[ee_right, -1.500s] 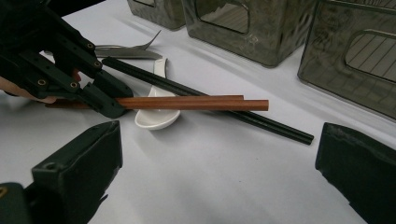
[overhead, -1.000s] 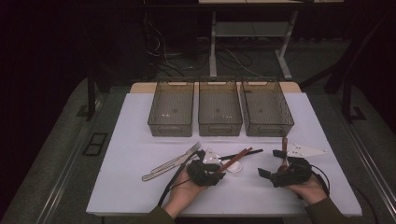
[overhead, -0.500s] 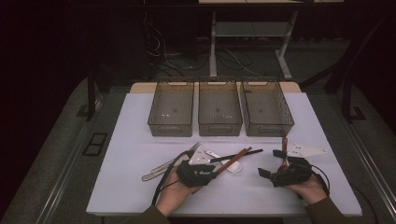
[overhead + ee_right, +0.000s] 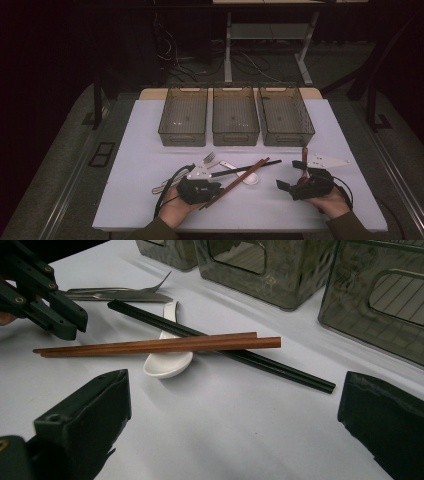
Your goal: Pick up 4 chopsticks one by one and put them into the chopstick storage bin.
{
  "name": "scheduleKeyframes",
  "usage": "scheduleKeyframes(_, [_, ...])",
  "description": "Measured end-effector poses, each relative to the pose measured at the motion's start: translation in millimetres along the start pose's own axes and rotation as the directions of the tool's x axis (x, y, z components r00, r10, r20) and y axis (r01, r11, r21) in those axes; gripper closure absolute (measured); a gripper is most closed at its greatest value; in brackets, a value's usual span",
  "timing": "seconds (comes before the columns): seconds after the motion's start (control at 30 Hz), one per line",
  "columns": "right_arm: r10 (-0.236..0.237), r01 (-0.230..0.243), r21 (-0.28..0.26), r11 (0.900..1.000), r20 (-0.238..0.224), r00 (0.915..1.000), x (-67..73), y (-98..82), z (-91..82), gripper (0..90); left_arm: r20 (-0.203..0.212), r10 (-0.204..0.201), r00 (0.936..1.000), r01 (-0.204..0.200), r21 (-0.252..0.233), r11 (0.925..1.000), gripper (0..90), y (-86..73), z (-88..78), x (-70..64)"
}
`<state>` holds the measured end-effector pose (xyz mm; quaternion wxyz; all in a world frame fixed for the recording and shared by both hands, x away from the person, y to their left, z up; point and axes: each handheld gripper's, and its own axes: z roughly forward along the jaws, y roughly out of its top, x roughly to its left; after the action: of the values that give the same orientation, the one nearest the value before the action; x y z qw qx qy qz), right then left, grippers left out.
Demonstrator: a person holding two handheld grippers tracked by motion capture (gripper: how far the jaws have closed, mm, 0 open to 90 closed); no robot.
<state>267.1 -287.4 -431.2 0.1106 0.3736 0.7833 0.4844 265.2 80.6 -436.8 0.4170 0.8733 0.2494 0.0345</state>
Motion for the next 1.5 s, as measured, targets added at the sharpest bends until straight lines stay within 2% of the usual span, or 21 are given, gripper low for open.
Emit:
scheduleKeyframes(0.1, [0.0,0.0,0.001,1.0,-0.001,1.0,0.0,-0.2,-0.5,0.5,0.002,-0.008,1.0,0.008,0.002,1.0,76.7,-0.4,2.8,0.1])
scheduleKeyframes(0.23, [-0.001,0.001,0.004,1.0,-0.002,1.0,-0.2,-0.3,-0.4,0.5,-0.008,0.005,1.0,-0.004,0.022,0.9998,76.6,-0.7,6.3,0.8])
scheduleKeyframes(0.7, [-0.001,0.001,-0.001,1.0,-0.002,1.0,-0.9,-0.3,-0.8,0.5,-0.019,-0.005,0.9998,0.005,0.033,0.9995,76.1,-2.1,10.9,3.4])
scheduleKeyframes(1.0, [0.0,0.0,0.004,1.0,-0.001,1.0,-0.4,-0.3,-0.4,0.5,-0.022,0.012,0.9997,-0.011,0.053,0.9985,76.1,-3.0,15.0,4.7])
scheduleKeyframes(1.5, [-0.001,0.001,0.007,1.0,-0.003,1.0,-0.1,-0.5,-0.1,0.5,-0.035,-0.023,0.9991,0.025,0.043,0.9988,82.9,-3.3,16.0,6.7])
